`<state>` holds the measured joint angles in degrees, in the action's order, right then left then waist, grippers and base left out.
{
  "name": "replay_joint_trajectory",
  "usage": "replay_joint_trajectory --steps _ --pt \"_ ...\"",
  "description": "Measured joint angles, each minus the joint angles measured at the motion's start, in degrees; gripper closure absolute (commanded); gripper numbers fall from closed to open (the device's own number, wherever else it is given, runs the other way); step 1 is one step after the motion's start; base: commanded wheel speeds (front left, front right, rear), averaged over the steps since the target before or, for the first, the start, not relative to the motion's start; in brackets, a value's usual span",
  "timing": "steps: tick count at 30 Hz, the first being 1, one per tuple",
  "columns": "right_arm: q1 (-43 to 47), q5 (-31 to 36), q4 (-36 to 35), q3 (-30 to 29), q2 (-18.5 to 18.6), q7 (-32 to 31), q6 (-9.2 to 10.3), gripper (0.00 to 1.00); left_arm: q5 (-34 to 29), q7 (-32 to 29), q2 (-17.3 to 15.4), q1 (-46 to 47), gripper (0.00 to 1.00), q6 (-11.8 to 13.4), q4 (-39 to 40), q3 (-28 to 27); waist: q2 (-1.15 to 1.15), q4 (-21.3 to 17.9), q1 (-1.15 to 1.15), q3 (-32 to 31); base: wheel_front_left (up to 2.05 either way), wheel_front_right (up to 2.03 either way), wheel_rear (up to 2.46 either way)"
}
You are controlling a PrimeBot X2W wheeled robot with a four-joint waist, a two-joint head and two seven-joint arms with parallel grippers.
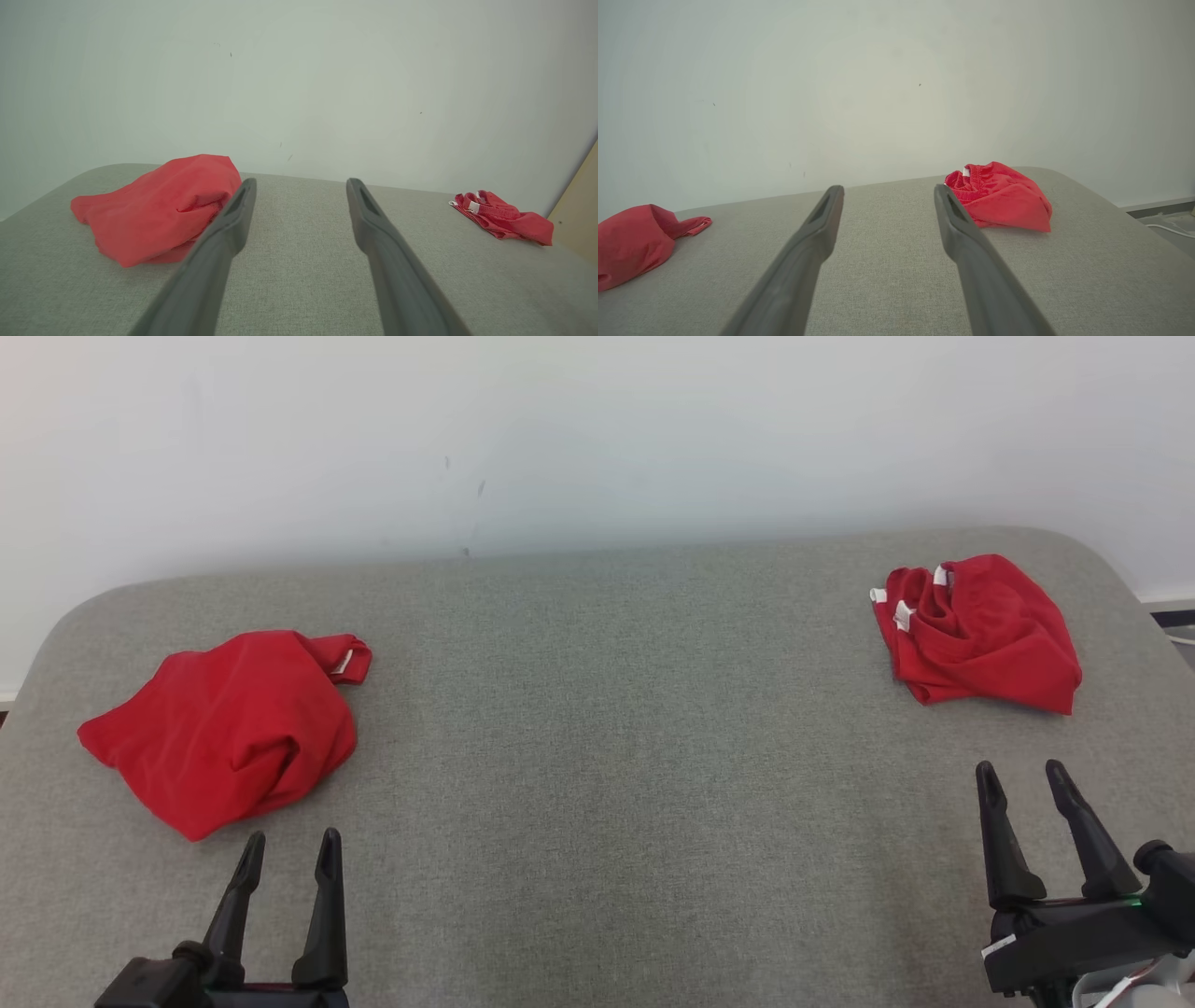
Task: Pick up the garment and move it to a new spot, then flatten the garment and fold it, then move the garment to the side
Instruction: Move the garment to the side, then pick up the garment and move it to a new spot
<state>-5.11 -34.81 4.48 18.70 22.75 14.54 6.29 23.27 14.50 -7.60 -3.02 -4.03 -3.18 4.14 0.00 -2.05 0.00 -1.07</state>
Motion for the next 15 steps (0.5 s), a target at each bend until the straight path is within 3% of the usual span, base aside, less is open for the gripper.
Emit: replay_joint_trajectory --steps 15 --pt "2.4 3.1 -4.2 -2.8 -0.6 0.0 0.26 0.00 -1.8 0.0 0.3 0.6 0.00 -0.6 -0.2 0.7 0.00 2.1 0.00 0.5 0.00 0.00 0.00"
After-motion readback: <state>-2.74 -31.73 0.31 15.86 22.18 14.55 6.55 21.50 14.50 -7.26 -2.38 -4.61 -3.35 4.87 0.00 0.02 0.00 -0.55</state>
